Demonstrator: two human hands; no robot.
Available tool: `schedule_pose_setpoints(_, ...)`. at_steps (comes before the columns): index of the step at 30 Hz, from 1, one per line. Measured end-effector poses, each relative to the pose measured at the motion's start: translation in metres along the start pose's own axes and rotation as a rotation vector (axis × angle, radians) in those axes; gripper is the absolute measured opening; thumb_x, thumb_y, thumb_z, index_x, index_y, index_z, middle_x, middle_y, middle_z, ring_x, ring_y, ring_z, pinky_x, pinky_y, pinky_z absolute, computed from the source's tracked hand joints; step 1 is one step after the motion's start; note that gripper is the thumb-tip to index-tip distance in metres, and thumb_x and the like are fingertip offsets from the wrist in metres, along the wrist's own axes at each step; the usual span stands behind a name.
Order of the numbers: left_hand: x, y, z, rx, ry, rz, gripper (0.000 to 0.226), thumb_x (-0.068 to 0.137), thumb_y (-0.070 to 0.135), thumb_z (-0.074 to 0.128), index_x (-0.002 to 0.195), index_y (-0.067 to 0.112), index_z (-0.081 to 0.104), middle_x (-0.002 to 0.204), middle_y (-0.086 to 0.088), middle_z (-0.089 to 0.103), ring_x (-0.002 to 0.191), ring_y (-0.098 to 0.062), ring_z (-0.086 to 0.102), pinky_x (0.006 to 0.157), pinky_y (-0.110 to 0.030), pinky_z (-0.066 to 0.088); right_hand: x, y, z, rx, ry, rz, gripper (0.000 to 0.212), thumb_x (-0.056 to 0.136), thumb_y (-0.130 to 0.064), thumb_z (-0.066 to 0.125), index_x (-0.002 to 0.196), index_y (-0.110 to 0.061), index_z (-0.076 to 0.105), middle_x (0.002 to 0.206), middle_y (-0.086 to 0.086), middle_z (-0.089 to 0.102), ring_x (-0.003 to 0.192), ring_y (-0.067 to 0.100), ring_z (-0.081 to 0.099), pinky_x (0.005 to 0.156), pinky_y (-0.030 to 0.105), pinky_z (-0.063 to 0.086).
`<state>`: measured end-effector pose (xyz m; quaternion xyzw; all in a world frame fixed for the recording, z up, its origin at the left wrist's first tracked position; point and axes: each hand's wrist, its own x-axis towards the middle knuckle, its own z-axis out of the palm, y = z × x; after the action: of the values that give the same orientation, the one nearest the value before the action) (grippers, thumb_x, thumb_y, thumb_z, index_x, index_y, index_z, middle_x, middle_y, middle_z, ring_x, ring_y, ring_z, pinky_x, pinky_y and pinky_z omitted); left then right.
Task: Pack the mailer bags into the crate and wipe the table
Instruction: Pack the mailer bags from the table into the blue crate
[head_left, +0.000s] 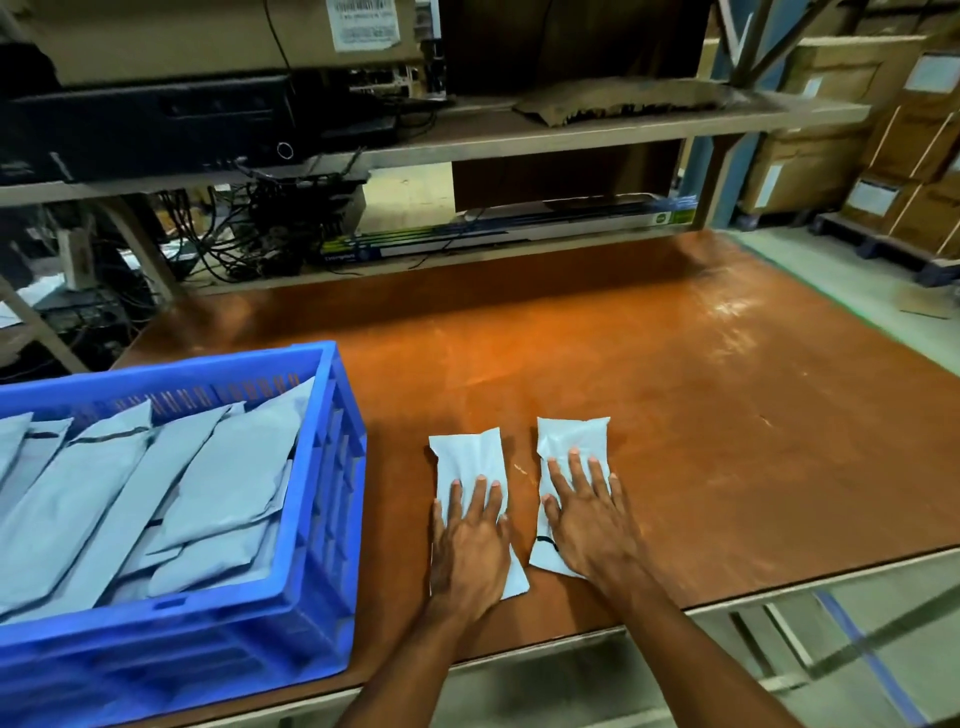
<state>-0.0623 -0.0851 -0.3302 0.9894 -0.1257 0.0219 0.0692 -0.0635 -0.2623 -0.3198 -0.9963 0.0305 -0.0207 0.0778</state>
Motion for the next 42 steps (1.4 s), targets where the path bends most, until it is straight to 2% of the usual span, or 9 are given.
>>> schedule_pose_setpoints(4,-0.003,-0.003,-0.001,0.1,-0.027,0.073,0.047,0.085,0.032,0.047,0.123,0.018,0.069,0.129,-0.004,0.066,0.122,-0.028,0.06,0.104,-0.046,0.044,-0.004,0.001,-0.002,0.002,-0.037,-0.056,0.1,0.07,-0.061,-0.04,0.156,-0.031,-0.001,0.16,-0.004,-0.014,0.151,0.025,-0.005,0.119,0.044,-0.005)
schedule_pose_setpoints(7,-0.007,-0.004,-0.013,0.073,-0.054,0.093,0.045,0.082,0.026,0.048,0.12,0.017,0.071,0.125,-0.003,0.068,0.119,-0.026,0.063,0.096,-0.042,0.051,-0.014,0.001,-0.014,0.041,-0.07,-0.094,0.085,0.081,-0.062,-0.028,0.156,-0.033,-0.001,0.161,-0.008,-0.011,0.152,0.022,-0.005,0.121,0.042,0.0)
schedule_pose_setpoints(10,-0.007,-0.003,-0.057,-0.118,0.065,0.114,0.051,0.093,0.023,0.028,0.129,0.011,0.063,0.135,-0.007,0.061,0.125,-0.03,0.057,0.101,-0.045,0.048,-0.018,-0.012,-0.04,0.195,0.034,-0.05,0.056,0.102,-0.047,0.008,0.156,-0.033,0.015,0.163,-0.011,0.011,0.151,0.018,0.009,0.121,0.042,0.015)
schedule_pose_setpoints(20,-0.057,-0.144,-0.311,-0.217,0.587,0.14,0.048,0.107,0.028,0.026,0.152,0.014,0.034,0.16,-0.006,0.027,0.149,-0.022,0.018,0.122,-0.034,0.007,-0.02,-0.223,-0.219,0.614,0.595,-0.482,0.047,0.106,-0.033,0.029,0.15,-0.021,0.037,0.159,0.0,0.03,0.148,0.018,0.022,0.12,0.044,0.019)
schedule_pose_setpoints(24,-0.069,-0.256,-0.293,-0.104,0.384,0.011,0.062,0.102,0.037,0.013,0.144,0.004,0.045,0.148,-0.022,0.043,0.137,-0.041,0.038,0.116,-0.051,0.026,-0.022,-0.328,-0.21,0.352,0.452,-0.541,0.046,0.104,-0.034,0.03,0.147,-0.021,0.042,0.161,0.002,0.024,0.148,0.025,0.019,0.119,0.043,0.017)
schedule_pose_setpoints(27,-0.057,-0.313,-0.249,0.008,0.085,-0.02,0.093,0.089,0.065,-0.017,0.154,0.012,0.025,0.159,-0.016,0.027,0.145,-0.04,0.024,0.116,-0.055,0.02,-0.005,-0.378,-0.171,0.083,0.178,-0.452,0.054,0.1,-0.043,0.036,0.148,-0.018,0.035,0.164,0.005,0.015,0.149,0.031,0.011,0.118,0.047,0.015)
schedule_pose_setpoints(32,-0.067,-0.331,-0.211,-0.045,-0.403,-0.142,0.059,0.102,0.055,0.009,0.154,0.039,-0.012,0.164,0.004,-0.016,0.15,-0.035,-0.011,0.118,-0.059,0.001,0.008,-0.383,-0.101,-0.127,-0.288,-0.265,0.068,0.097,-0.062,0.025,0.154,-0.039,-0.005,0.163,0.001,-0.018,0.149,0.038,-0.012,0.117,0.059,-0.003)
schedule_pose_setpoints(38,-0.078,-0.35,-0.234,-0.017,-0.263,-0.056,0.062,0.099,0.064,0.016,0.155,0.042,0.0,0.165,0.006,-0.007,0.152,-0.028,-0.005,0.116,-0.058,-0.002,0.001,-0.379,-0.117,-0.132,-0.259,-0.268,0.065,0.094,-0.07,0.018,0.153,-0.043,0.013,0.165,-0.004,-0.003,0.151,0.03,-0.003,0.117,0.057,-0.003)
schedule_pose_setpoints(42,-0.095,-0.427,-0.255,0.019,0.054,-0.047,0.062,0.095,0.058,0.044,0.151,0.036,0.027,0.161,0.005,0.022,0.148,-0.019,0.018,0.118,-0.053,0.012,-0.001,-0.366,-0.151,0.014,0.23,-0.263,0.05,0.092,-0.055,0.041,0.133,-0.029,0.052,0.142,0.0,0.051,0.13,0.025,0.046,0.106,0.045,0.037)
